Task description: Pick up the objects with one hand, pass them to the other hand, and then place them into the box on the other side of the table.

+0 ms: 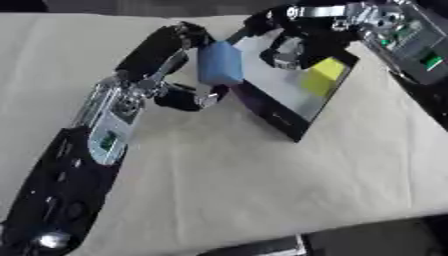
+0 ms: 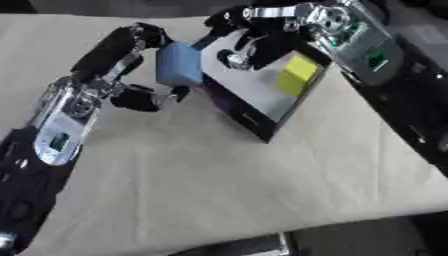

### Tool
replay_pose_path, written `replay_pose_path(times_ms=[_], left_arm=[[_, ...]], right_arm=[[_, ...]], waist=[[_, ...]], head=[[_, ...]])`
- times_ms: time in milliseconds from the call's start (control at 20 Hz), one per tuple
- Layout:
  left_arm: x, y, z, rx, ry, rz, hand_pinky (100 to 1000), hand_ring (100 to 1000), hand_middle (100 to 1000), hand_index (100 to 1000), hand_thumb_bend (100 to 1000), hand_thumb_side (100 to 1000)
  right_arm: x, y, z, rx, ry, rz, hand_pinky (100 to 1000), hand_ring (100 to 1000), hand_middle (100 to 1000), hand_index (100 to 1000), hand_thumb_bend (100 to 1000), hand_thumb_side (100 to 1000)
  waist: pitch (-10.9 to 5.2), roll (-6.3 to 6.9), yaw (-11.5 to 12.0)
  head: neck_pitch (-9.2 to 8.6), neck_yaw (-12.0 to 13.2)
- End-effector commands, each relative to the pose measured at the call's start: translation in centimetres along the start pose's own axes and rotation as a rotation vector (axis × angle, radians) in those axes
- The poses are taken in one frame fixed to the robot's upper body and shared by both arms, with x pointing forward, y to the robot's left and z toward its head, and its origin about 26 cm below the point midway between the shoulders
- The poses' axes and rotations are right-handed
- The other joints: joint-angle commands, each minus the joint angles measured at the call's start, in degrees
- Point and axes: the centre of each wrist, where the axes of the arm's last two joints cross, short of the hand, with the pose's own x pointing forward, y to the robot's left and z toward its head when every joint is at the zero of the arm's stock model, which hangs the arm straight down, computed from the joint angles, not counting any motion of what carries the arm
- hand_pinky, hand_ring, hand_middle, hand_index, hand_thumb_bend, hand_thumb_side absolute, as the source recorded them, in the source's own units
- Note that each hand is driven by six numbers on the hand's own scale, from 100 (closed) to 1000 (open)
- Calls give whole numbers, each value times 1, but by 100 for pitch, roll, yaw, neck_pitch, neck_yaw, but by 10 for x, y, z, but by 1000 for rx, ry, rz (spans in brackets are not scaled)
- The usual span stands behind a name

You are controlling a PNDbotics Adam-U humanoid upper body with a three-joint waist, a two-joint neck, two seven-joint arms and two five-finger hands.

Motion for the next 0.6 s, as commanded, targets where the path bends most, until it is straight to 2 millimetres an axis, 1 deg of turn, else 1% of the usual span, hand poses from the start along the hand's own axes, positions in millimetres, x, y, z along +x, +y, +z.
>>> replay_pose_path(times_ms=[50, 200, 350, 600], left_arm=[[4, 6, -8, 17, -2, 4, 686, 622, 500, 460, 100, 285], [5, 6, -8, 15, -5, 19, 687, 622, 501, 462, 100, 293], [11, 10, -11, 31, -32, 33, 687, 621, 500, 461, 100, 309], [21, 18, -12, 42, -62, 56, 686, 620, 499, 460, 100, 312]], right_arm=[[2, -9, 3, 3, 8, 31, 846, 1000, 908, 1000, 130, 392], [2, -6, 1, 34, 1, 25, 847, 1000, 910, 1000, 116, 419], [1, -3, -3, 55, -4, 18, 848, 1000, 913, 1000, 104, 431], [1, -3, -5, 35, -7, 19, 849, 1000, 913, 1000, 116, 399]], waist=[[-219, -72, -4], [-223, -74, -9], [-208, -86, -26], [-203, -89, -45]], head=[[-12, -27], [-12, -26], [-12, -28], [-12, 0]])
